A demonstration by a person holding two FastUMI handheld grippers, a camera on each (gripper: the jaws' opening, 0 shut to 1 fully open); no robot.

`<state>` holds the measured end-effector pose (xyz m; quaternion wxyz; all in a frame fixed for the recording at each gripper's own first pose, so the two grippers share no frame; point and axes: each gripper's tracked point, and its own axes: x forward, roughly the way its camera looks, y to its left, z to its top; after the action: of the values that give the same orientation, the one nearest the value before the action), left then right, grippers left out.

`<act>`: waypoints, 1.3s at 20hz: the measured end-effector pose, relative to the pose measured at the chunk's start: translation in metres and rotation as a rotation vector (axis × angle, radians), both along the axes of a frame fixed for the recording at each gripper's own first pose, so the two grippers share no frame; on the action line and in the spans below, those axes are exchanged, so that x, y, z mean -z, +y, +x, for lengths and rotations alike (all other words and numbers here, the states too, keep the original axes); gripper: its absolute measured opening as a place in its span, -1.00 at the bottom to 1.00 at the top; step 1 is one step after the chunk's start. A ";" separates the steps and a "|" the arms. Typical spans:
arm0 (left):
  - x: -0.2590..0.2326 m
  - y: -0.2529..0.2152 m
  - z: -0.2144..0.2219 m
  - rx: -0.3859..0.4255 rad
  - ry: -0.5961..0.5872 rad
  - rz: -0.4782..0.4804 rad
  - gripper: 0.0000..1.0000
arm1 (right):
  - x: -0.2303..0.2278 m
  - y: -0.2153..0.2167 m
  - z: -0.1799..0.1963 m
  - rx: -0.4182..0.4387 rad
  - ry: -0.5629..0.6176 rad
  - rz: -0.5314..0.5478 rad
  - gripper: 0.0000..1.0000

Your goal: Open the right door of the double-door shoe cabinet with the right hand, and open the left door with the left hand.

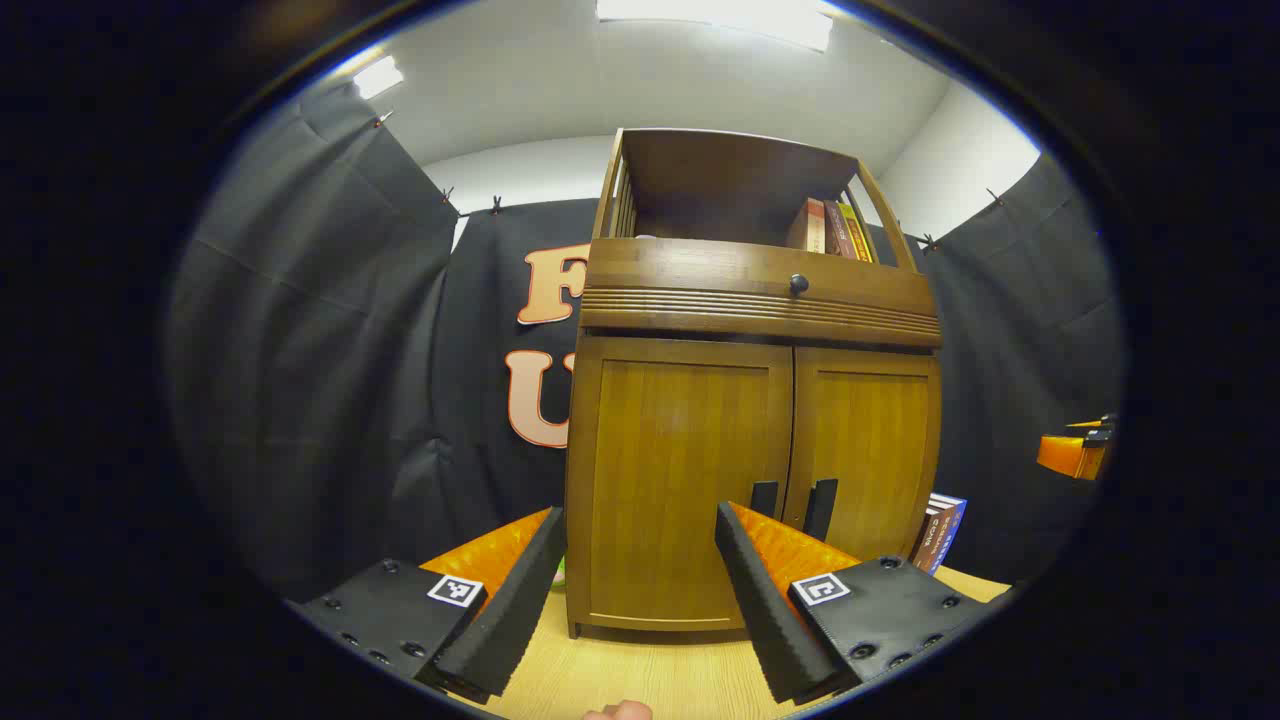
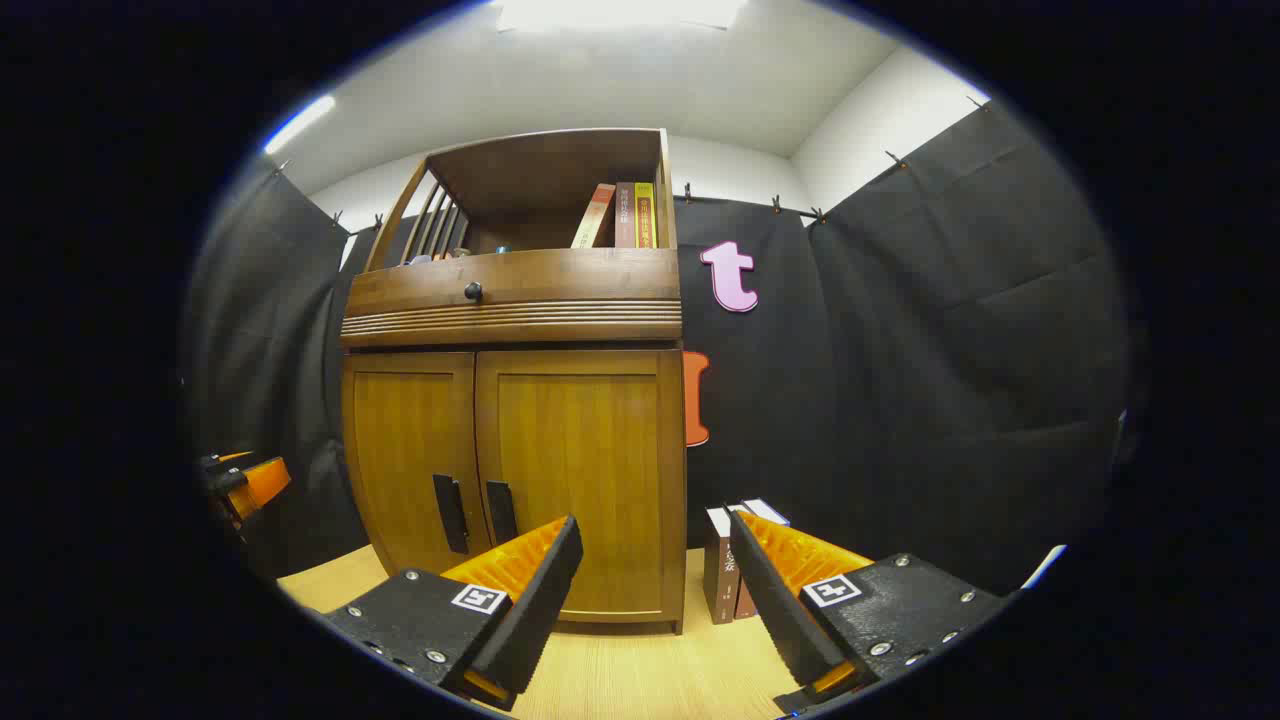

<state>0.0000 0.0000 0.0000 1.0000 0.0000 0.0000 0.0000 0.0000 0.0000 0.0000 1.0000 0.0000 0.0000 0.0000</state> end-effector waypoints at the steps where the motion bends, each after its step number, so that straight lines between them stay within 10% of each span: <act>1: 0.000 -0.001 0.000 0.003 -0.003 -0.001 0.97 | 0.000 0.001 0.000 -0.006 -0.001 -0.002 1.00; 26: -0.003 0.033 -0.012 -0.063 0.010 -0.015 0.95 | 0.006 0.055 0.011 -0.153 0.002 0.062 0.84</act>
<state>-0.0125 0.0325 0.0032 0.9995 -0.0076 0.0049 0.0314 0.0112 0.0554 -0.0060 0.9966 0.0310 0.0008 0.0764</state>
